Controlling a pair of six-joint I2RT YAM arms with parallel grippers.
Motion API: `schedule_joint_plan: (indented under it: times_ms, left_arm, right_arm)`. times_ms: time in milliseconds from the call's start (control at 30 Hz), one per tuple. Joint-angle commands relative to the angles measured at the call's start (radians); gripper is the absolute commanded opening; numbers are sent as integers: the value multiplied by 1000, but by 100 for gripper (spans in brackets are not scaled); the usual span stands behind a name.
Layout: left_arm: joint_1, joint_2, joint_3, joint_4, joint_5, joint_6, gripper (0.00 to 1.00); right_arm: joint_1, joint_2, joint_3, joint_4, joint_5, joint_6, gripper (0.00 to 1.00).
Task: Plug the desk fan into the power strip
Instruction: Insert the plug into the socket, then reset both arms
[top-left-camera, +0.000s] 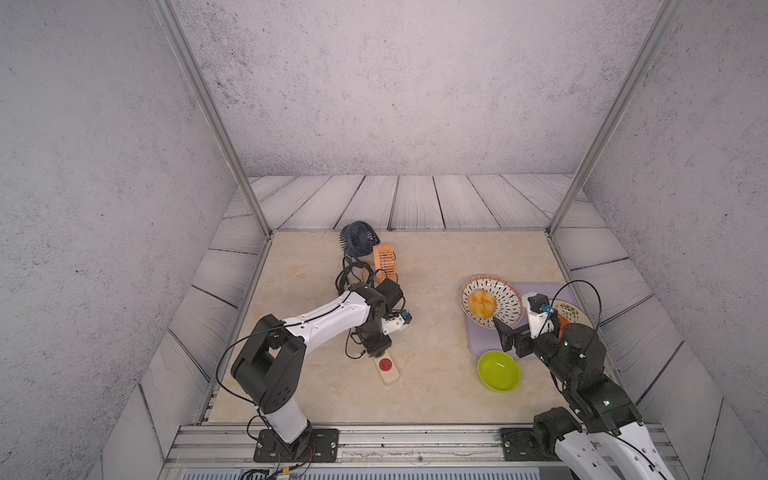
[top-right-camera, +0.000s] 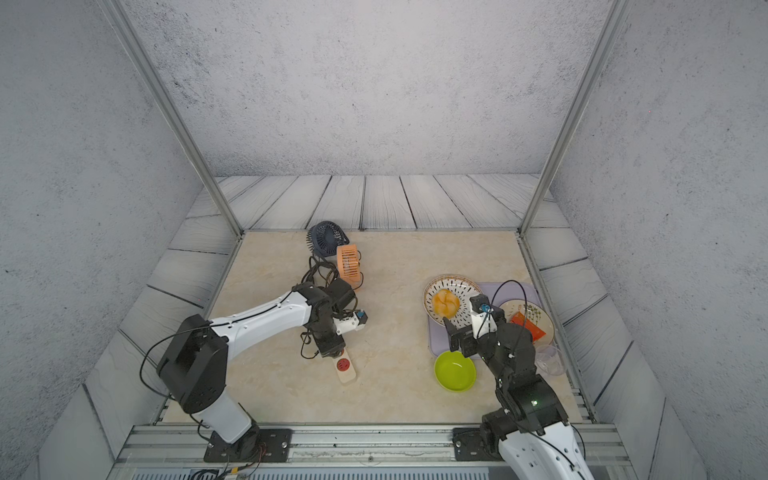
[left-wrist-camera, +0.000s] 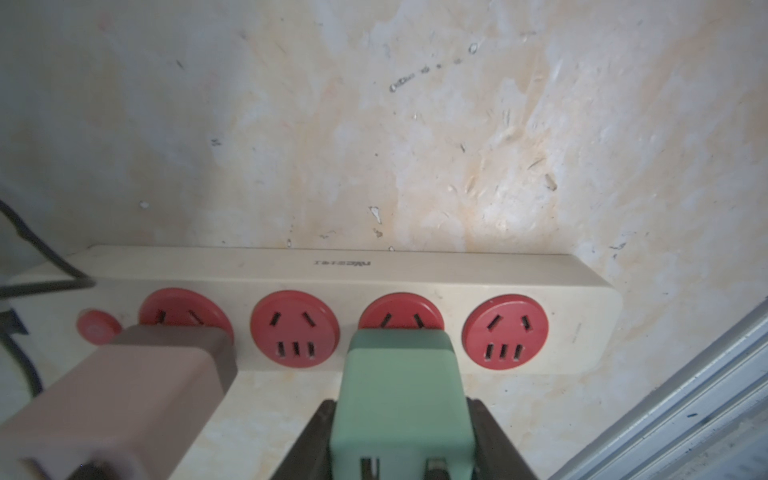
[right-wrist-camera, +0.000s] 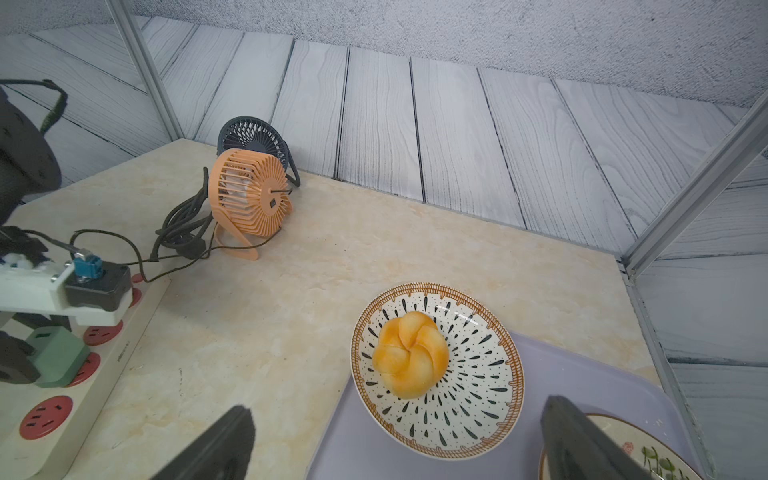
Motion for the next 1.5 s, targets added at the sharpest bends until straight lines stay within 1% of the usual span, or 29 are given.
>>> schedule_joint_plan:
  times_ms: [0, 67, 167, 367, 467, 567, 600, 633, 667, 767, 900, 967, 1000, 1067, 1200, 1233, 1300, 1367, 1467]
  left_arm:
    - [0, -26, 4, 24, -36, 7, 52]
    - [-1, -72, 25, 11, -40, 14, 60]
    - [-1, -127, 68, -21, -29, 35, 67]
    - [0, -224, 171, -65, 2, 66, 75]
    - [3, -265, 206, -66, -23, 70, 79]
    - [31, -306, 204, -35, -59, 63, 84]
    - [49, -325, 186, -2, -71, 55, 88]
    - [73, -343, 166, 33, -74, 48, 95]
    - [103, -366, 139, 66, -74, 42, 99]
    - [198, -427, 53, 202, -76, 16, 100]
    - [337, -491, -84, 380, -57, -26, 100]
    - [399, -497, -152, 468, -51, -65, 100]
    - [427, -495, -187, 518, -48, -85, 100]
    - [479, -490, -262, 607, -41, -119, 100]
    - [533, -490, -418, 807, -55, -172, 100]
    - [538, -491, -462, 867, -73, -187, 100]
    - [539, -484, -537, 1011, -144, -219, 100]
    - [542, -473, -604, 1100, -188, -246, 100]
    - [557, -447, -684, 1236, -159, -252, 100]
  right_arm:
    - [-2, -3, -2, -6, 16, 4, 99]
    - [-3, 4, -1, -6, 14, 4, 99]
    - [-1, 11, 3, -7, 13, 4, 99]
    - [-1, 4, 4, -18, 24, 2, 99]
    - [-3, 4, 4, -18, 26, 2, 99]
    - [-3, 10, 6, -15, 35, 8, 99]
    - [-2, 14, 8, -15, 39, 16, 99]
    - [-2, 19, 9, -15, 46, 24, 99]
    - [-3, 23, 12, -14, 53, 31, 99]
    - [-3, 30, 5, 0, 115, 40, 99]
    - [-2, 38, -36, 62, 278, 31, 99]
    - [-4, 45, -68, 102, 394, 32, 99]
    - [-3, 51, -86, 138, 447, 54, 99]
    - [-3, 58, -126, 210, 505, 74, 99]
    - [-4, 74, -212, 386, 570, 50, 99]
    - [-2, 84, -231, 418, 594, 43, 99]
    - [-3, 108, -258, 473, 634, 40, 99]
    - [-3, 139, -275, 522, 647, 23, 99]
    - [-3, 196, -288, 574, 652, 1, 99]
